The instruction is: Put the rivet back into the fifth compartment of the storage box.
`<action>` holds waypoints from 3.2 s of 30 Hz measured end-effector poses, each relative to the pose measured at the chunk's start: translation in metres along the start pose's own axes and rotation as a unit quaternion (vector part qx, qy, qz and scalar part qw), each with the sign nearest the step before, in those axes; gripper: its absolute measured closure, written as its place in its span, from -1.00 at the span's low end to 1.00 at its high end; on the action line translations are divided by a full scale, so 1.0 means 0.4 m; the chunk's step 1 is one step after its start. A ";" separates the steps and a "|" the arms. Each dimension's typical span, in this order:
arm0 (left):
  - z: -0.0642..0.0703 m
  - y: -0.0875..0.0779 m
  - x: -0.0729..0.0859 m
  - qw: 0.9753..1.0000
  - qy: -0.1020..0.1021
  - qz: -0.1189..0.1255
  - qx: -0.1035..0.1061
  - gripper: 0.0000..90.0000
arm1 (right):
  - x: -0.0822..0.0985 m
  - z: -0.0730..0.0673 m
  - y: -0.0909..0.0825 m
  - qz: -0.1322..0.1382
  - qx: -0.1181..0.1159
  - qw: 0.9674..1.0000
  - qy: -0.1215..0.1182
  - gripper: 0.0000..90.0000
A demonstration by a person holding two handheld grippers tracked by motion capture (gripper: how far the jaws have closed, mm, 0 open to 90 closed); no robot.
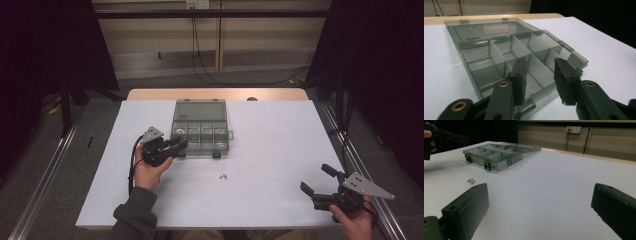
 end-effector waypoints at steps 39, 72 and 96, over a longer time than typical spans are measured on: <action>0.100 -0.014 -0.016 0.998 0.012 0.015 0.065 -0.75 | -0.008 -0.026 0.065 -0.011 -0.030 0.999 -0.013 -0.97; 0.175 0.044 0.020 0.994 0.026 -0.006 0.102 -0.87 | -0.007 -0.028 0.072 -0.014 -0.033 0.999 -0.016 -0.97; 0.209 0.072 0.033 0.992 0.042 -0.029 0.113 -0.85 | -0.007 -0.028 0.070 -0.013 -0.032 0.999 -0.016 -0.97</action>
Point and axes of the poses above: each handheld gripper's, and its own axes: y roughly forward along the jaws, x roughly out of its underside, z roughly to its right, the point moved 4 cm from there along y, roughly forward along the jaws, and after that the axes turned 9 degrees about y, right-handed, at the moved point
